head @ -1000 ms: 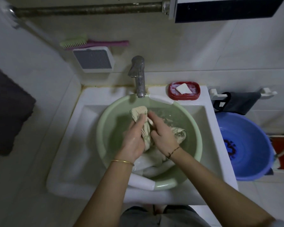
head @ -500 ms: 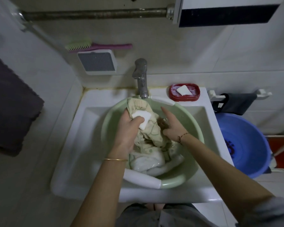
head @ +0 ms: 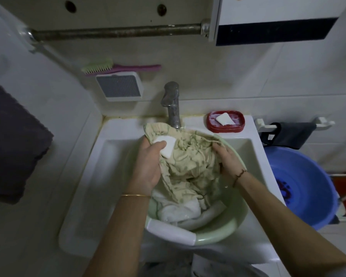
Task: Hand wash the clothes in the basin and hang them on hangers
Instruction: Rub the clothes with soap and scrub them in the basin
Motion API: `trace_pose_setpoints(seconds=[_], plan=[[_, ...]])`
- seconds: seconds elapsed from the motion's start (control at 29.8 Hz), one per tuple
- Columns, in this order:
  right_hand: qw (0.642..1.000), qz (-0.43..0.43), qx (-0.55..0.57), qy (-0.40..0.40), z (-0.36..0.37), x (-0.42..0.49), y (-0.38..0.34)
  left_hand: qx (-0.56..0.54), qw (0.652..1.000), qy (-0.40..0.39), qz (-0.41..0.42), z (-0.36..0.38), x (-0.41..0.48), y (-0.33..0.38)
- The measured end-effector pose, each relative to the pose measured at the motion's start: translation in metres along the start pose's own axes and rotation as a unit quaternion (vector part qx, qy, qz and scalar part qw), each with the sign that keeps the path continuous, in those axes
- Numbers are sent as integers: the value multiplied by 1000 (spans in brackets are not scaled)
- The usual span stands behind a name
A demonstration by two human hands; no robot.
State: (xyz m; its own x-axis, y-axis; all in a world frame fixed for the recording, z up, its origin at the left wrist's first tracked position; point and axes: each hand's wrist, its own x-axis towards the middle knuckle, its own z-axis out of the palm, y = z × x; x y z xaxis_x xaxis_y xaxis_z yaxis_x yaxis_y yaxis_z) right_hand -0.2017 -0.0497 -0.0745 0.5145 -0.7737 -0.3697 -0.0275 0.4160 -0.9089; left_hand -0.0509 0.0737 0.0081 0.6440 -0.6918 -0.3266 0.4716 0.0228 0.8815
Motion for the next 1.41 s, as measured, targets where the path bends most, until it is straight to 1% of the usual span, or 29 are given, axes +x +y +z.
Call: trace_pose_setpoints(seconds=[0.07,0.1,0.17,0.2,0.27,0.3,0.34,0.37,0.4,0.47,0.54,0.6,0.67,0.74,0.84,0.91,0.97,1.01,1.11,1.18,1.24,1.31,1.34,1.41], plan=[[999,-47,21,1,14,-8,-4,-20,1000,9,-22,8,3,-16],[997,-72,7,-2,20,-13,-4,-31,999,9,-36,13,3,-24],[989,-127,-80,-6,36,-24,-8,-66,995,4,-75,23,5,-39],[976,-160,-145,-5,44,-27,-10,-93,990,4,-104,27,7,-44],[929,-231,-288,-8,57,-28,-9,-163,969,-5,-183,35,8,-48],[904,-254,-344,2,61,-24,-8,-182,961,-4,-207,39,7,-48],[882,-263,-389,28,64,-17,-8,-196,957,-1,-213,43,7,-49],[868,-255,-421,64,65,-10,-10,-193,959,5,-210,46,7,-51],[863,-229,-440,99,65,-2,-12,-192,960,7,-205,50,7,-52],[867,-169,-450,133,64,9,-17,-191,960,18,-203,55,7,-52],[877,-133,-448,112,63,5,-16,-196,958,23,-209,54,8,-50],[886,-138,-436,74,65,-11,-10,-189,955,29,-225,49,10,-47],[882,-147,-446,49,67,-19,-10,-176,956,29,-231,48,9,-46],[876,-119,-462,68,65,-5,-17,-172,957,15,-232,52,7,-49],[877,-90,-461,98,57,5,-23,-190,952,-17,-241,54,0,-46],[874,-107,-468,77,59,-9,-15,-196,952,-13,-233,46,3,-43],[872,-147,-465,44,68,-27,-9,-177,958,5,-224,43,9,-40],[870,-156,-466,44,72,-26,-12,-171,961,4,-219,44,9,-39],[874,-118,-460,98,70,-1,-27,-181,959,-22,-217,50,3,-41],[872,-100,-467,109,64,-1,-27,-196,954,-31,-227,49,-2,-40],[858,-115,-495,79,67,-18,-20,-203,952,-23,-229,41,0,-41],[851,-153,-501,44,78,-35,-16,-187,957,-16,-222,38,3,-39],[849,-160,-502,49,81,-32,-18,-180,959,-19,-217,39,4,-37],[855,-136,-491,99,78,-13,-28,-173,962,-26,-210,44,3,-38]])
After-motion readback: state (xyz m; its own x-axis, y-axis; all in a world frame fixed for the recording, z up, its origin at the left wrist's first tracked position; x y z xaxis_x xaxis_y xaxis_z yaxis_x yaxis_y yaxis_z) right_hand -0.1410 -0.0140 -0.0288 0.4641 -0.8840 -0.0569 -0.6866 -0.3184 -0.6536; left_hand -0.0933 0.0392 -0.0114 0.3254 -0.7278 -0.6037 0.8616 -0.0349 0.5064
